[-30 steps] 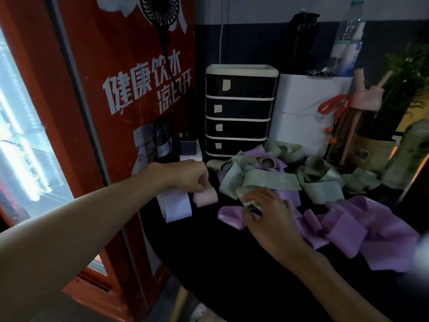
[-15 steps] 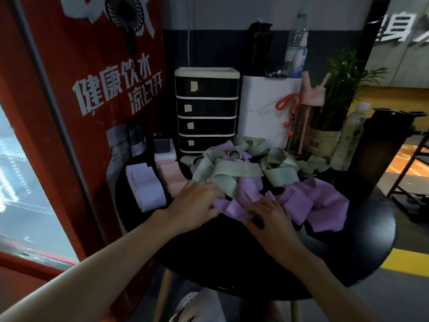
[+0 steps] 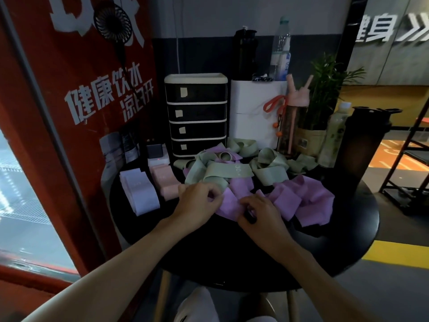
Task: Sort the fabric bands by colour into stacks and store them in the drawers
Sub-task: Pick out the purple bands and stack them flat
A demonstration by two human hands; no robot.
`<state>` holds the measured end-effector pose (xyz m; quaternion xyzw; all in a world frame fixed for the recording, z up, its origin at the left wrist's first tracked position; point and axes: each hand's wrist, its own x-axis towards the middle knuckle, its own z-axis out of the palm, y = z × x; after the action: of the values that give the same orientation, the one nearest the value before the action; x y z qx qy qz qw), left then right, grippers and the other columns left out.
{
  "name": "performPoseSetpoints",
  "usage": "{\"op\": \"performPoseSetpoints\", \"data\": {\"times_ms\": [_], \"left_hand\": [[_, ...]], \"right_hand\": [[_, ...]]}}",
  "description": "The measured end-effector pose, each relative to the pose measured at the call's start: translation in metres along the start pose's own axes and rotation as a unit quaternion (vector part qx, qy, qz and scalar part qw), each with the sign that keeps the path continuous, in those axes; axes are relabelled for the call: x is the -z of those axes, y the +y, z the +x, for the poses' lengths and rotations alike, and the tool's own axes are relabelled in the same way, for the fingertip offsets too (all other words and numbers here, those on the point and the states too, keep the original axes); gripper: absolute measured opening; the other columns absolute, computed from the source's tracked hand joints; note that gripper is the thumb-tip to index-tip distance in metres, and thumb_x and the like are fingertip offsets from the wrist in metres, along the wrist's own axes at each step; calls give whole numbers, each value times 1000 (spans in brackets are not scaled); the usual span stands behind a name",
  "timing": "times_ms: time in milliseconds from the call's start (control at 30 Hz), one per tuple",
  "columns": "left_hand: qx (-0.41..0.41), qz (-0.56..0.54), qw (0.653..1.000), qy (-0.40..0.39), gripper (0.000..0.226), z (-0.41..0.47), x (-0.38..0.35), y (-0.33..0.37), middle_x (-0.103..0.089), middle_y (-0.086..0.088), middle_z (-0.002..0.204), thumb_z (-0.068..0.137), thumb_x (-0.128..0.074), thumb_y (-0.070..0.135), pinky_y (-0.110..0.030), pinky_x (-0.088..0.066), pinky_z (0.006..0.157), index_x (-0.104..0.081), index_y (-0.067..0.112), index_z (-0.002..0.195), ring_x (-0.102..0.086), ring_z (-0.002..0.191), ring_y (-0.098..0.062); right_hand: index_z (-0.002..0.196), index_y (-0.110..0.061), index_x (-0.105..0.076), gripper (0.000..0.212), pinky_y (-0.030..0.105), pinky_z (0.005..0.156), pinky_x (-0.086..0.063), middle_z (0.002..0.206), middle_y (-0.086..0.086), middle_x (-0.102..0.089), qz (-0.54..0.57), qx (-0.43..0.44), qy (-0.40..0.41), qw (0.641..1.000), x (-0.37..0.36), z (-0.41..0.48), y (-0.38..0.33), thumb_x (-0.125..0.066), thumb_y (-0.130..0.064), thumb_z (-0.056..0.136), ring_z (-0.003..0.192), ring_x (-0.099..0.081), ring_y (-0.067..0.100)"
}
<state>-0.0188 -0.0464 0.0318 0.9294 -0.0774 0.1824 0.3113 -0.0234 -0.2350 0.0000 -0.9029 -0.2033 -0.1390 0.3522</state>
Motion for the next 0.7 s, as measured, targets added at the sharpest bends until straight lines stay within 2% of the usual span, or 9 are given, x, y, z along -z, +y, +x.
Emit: {"op": "performPoseSetpoints", "data": {"times_ms": [67,133,200,267,333,433,500,600,700], "left_hand": [[-23,-37,999,0,22,1,14,3,-69,14,74,90,-66,33,-46,-43,98,-63,30,69,-64,83,-8],[-49,-48,998,0,18,2,31,9,-68,16,75,93,-67,29,-43,-46,95,-66,29,75,-63,85,-8],[-81,-63,995,4,15,2,51,20,-69,12,77,94,-66,24,-41,-50,88,-68,21,80,-63,82,-7],[-107,-67,992,0,14,3,69,32,-69,13,81,95,-64,24,-40,-49,90,-69,20,83,-63,82,-3],[-120,-73,990,-11,13,2,84,44,-69,15,83,96,-63,23,-38,-48,90,-69,20,85,-63,83,-1],[-149,-92,985,-10,12,1,102,63,-68,9,80,95,-63,13,-26,-52,77,-69,14,85,-63,78,-2],[-164,-104,981,1,13,-2,113,77,-65,9,76,96,-61,8,-14,-47,66,-67,12,85,-58,69,1],[-152,-131,979,23,12,-5,128,89,-65,2,78,98,-57,7,-16,-48,66,-65,10,90,-59,69,-2],[-118,-181,976,29,7,-8,138,95,-70,4,78,95,-64,17,-22,-51,71,-66,16,102,-64,73,-9]], "right_hand": [[107,-27,-60,23,44,86,-50,102,-11,-56,28,-13,17,999,2,-1,-3,-63,-34,85,99,-56,16],[117,-23,-57,36,42,87,-51,111,-10,-55,62,-29,21,997,5,-2,-5,-69,-32,84,103,-55,13],[121,-22,-54,41,29,88,-51,118,-8,-56,114,-40,16,993,13,-1,-12,-71,-28,84,108,-54,6],[123,-21,-48,39,9,79,-46,119,-3,-57,210,-40,-15,977,25,3,-28,-68,-14,89,99,-55,-13],[123,-21,-47,38,4,75,-43,115,-7,-60,284,-23,-38,958,37,9,-46,-63,-6,91,89,-55,-22],[109,-30,-59,26,13,78,-49,97,-21,-68,312,11,-42,949,45,18,-68,-64,-11,92,91,-62,-11],[101,-21,-66,11,22,76,-51,90,-13,-71,325,21,-24,945,50,23,-80,-65,-14,92,86,-64,3],[87,-7,-66,9,33,71,-48,83,6,-65,339,40,-7,940,56,25,-92,-65,-14,92,78,-59,15],[81,-5,-66,14,33,65,-38,69,12,-51,351,47,10,935,64,25,-104,-61,-7,94,66,-45,19]]}}
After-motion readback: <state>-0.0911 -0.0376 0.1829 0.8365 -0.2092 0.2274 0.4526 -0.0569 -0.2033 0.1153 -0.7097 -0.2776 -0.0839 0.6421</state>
